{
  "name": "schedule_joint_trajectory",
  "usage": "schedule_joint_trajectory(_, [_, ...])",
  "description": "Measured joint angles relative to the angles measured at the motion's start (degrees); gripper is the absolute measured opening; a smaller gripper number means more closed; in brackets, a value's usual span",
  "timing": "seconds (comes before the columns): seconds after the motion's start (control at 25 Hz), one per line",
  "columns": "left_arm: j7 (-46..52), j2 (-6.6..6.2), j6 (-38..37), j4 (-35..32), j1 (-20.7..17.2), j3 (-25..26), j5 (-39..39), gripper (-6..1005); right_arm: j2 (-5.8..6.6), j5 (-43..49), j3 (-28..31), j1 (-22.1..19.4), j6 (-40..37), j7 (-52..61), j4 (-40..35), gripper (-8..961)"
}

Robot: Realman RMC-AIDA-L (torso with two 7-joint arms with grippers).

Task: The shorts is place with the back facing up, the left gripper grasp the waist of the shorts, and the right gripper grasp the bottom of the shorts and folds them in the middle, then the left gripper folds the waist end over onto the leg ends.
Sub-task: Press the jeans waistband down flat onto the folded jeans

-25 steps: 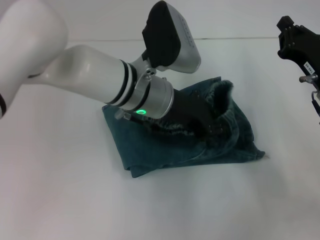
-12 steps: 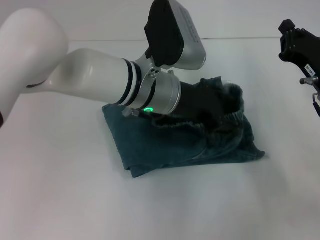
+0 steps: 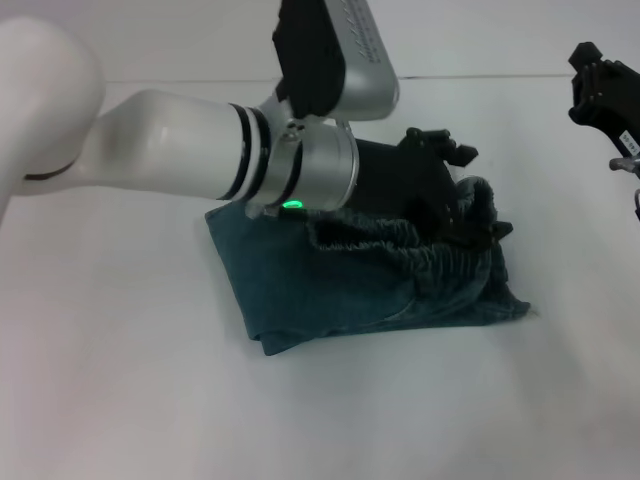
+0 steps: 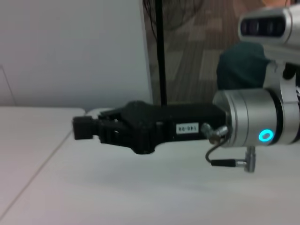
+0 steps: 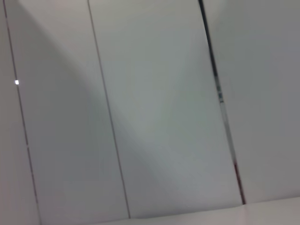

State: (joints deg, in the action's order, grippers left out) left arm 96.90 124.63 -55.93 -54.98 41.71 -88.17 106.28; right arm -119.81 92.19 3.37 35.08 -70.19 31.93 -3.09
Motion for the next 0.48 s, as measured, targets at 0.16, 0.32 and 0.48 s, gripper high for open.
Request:
schedule_joint_trajectory(0.16, [0.3,0.0,-6.2,-5.1,-3.6,5.3,0.8,946,0.07,0.0,1.2,-0.4,-0.1,0.0,-0.3,16])
schedule_joint_trajectory(0.32, [0.5,-0.42,-18.8,-7.7,-6.1,16.7,2.3,944,0.19,0.0,1.8,-0.6,-0.1,0.0,-0.6,16])
schedule_joint_trajectory(0.48, [1.4,-0.97,-29.5,-8.9,-7.7,27.6,7.2,942,0.16,0.0,1.8,-0.7,0.0,0.0,-1.0,16])
